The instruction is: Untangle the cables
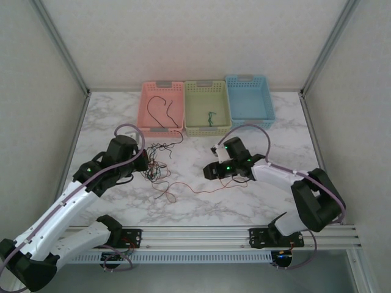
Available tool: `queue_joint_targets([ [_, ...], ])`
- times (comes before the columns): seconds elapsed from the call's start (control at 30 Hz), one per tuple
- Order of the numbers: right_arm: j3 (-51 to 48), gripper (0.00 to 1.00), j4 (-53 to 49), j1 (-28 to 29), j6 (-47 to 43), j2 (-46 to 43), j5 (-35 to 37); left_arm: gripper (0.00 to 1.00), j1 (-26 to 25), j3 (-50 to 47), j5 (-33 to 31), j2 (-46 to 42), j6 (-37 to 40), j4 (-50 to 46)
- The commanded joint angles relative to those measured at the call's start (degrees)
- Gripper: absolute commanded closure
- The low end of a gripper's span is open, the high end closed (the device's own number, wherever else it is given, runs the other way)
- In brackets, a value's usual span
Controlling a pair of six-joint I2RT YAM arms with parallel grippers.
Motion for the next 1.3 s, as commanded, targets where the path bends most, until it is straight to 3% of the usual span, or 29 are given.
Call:
queue_joint_targets([
  [0.0,3.81,0.50,-6.51,4.07,-4.89,3.98,-1.13,1.00,1.79,-0.80,-1.11,0.21,-1.03,-0.89],
  [0.33,9.54,0.48,-16.35,12.17,-9.48,9.98,3.76,1.00,5.37,-3.12,1.19,0.93,-0.41,0.01],
  [0.8,14.91,0.52,-25.12,17.56,-13.21,16.05,11.78,1.00,6.92,-4.06,1.47,0.02,0.14,-0.39],
  [0.87,15.27,0.56,-25.39,18.09,-13.46,16.60,12.11,1.00,7.04,-4.15,1.34,-0.35,0.03,-0.56],
  [1.13,15.68,0.98,-24.76,18.05,-13.66,13.82,17.01,1.00,7.24,-3.81,0.04,-1.76,-0.32,-1.78],
  [1.27,14.65,1.00,-22.34,17.21,-12.63,8.44,19.94,1.00,7.33,-2.72,-2.13,-2.88,-0.91,-3.57],
])
